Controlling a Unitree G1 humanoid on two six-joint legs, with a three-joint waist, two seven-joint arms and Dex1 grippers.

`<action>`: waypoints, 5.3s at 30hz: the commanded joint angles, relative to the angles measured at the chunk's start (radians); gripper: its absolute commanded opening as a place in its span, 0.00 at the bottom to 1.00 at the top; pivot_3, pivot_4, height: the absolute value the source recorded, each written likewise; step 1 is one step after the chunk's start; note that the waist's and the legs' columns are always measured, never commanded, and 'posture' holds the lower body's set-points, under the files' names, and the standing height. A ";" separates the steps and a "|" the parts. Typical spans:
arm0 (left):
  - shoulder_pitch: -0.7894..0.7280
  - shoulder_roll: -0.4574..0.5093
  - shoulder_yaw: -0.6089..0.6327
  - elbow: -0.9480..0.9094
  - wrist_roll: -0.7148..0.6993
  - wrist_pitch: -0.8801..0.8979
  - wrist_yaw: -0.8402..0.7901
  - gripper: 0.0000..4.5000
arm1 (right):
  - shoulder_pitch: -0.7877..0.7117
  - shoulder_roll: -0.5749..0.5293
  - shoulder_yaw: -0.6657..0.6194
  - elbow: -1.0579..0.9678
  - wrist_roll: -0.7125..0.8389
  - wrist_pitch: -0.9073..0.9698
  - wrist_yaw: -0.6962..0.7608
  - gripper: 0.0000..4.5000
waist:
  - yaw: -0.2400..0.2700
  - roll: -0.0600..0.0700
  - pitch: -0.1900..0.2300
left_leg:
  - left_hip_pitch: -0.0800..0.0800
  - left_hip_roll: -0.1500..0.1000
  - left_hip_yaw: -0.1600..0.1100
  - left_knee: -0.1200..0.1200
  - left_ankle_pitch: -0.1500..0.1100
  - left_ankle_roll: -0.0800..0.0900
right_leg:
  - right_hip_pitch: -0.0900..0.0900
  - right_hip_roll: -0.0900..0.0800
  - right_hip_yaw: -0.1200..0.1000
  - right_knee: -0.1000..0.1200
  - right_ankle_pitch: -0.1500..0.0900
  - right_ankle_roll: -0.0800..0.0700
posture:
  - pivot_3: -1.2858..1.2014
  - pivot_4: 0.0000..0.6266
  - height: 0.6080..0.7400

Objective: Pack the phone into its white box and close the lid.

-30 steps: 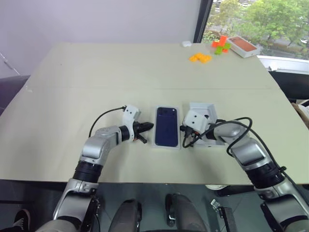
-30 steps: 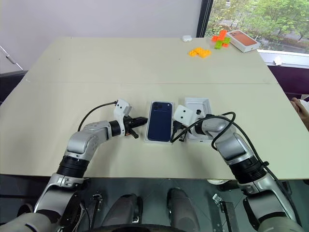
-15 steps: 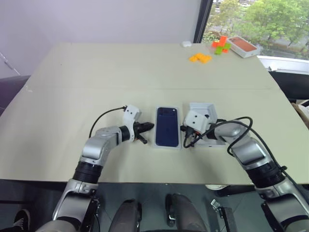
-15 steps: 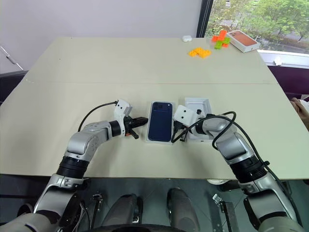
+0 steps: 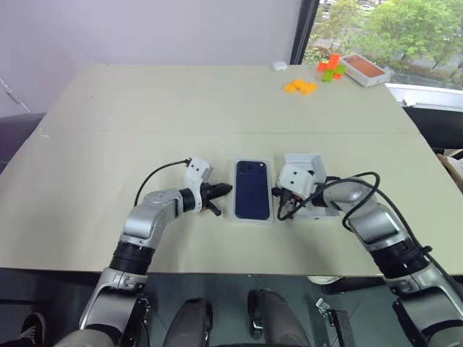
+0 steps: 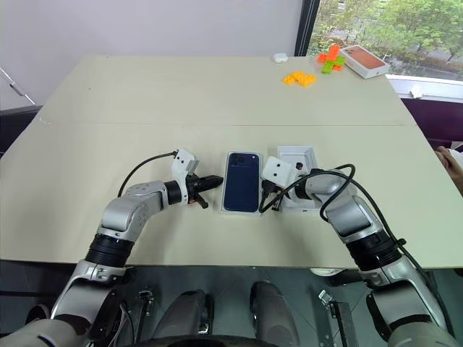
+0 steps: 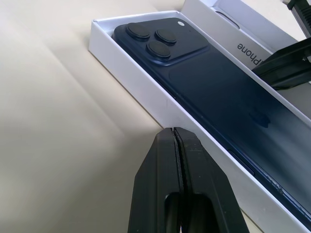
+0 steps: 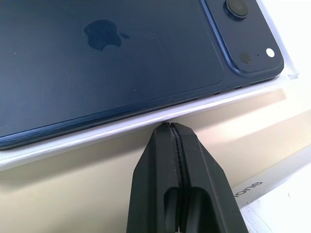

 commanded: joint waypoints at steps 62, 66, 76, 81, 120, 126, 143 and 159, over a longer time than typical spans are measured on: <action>0.139 0.236 0.251 -0.191 -0.212 -0.202 -0.172 1.00 | -0.198 0.246 -0.303 -0.198 0.288 1.065 -0.568 0.98 | -0.007 0.000 0.000 | -0.001 0.001 0.000 -0.001 0.000 0.001 | -0.002 0.000 0.000 0.001 0.000 0.000 | 0.52 0.24 1.00; 0.130 0.232 0.244 -0.183 -0.206 -0.204 -0.167 1.00 | -0.203 0.231 -0.298 -0.192 0.291 1.055 -0.569 0.87 | -0.007 0.001 0.000 | -0.001 0.001 0.000 -0.001 0.000 0.001 | -0.002 0.000 0.000 0.001 0.000 0.000 | 0.52 0.24 1.00; 0.125 0.227 0.245 -0.188 -0.207 -0.203 -0.154 1.00 | -0.181 0.217 -0.258 -0.217 0.295 1.044 -0.575 0.01 | -0.007 0.000 0.000 | -0.001 0.001 0.000 -0.001 0.000 0.001 | -0.002 0.000 0.000 0.001 0.000 0.000 | 0.52 0.24 1.00; 0.131 0.227 0.248 -0.193 -0.210 -0.198 -0.145 1.00 | -0.179 0.223 -0.259 -0.232 0.300 1.063 -0.581 0.01 | -0.007 0.000 0.000 | -0.001 0.001 0.000 -0.001 0.000 0.001 | -0.002 0.000 0.000 0.000 0.000 0.000 | 0.52 0.24 1.00; 0.150 0.182 0.238 -0.229 -0.209 -0.191 -0.097 1.00 | -0.208 0.044 -0.089 -0.172 0.386 1.081 -0.512 0.00 | -0.007 0.000 0.000 | -0.001 0.001 0.000 -0.001 -0.001 0.002 | -0.001 0.000 0.000 -0.001 0.000 0.000 | 0.52 0.24 1.00; 0.145 0.189 0.239 -0.221 -0.205 -0.195 -0.094 1.00 | -0.249 0.094 -0.156 -0.123 0.364 1.072 -0.554 0.00 | -0.009 0.000 0.000 | 0.000 0.001 0.000 -0.001 -0.001 0.002 | 0.000 0.000 0.000 -0.001 0.000 0.000 | 0.52 0.24 1.00; 0.123 0.213 0.274 -0.182 -0.213 -0.191 -0.086 1.00 | -0.617 0.630 -1.065 0.125 0.622 1.085 -0.656 0.00 | -0.003 0.002 0.001 | -0.009 0.001 0.000 -0.003 0.000 0.002 | -0.009 0.000 0.000 0.000 0.000 0.000 | 0.52 0.24 1.00; 0.136 0.229 0.328 -0.222 -0.274 -0.141 -0.060 1.00 | -0.436 0.974 -1.256 0.103 1.334 1.148 -1.179 0.00 | -0.012 0.003 0.001 | -0.018 0.001 0.001 -0.002 0.001 0.001 | -0.021 -0.001 0.001 0.003 0.000 0.000 | 0.52 0.24 1.00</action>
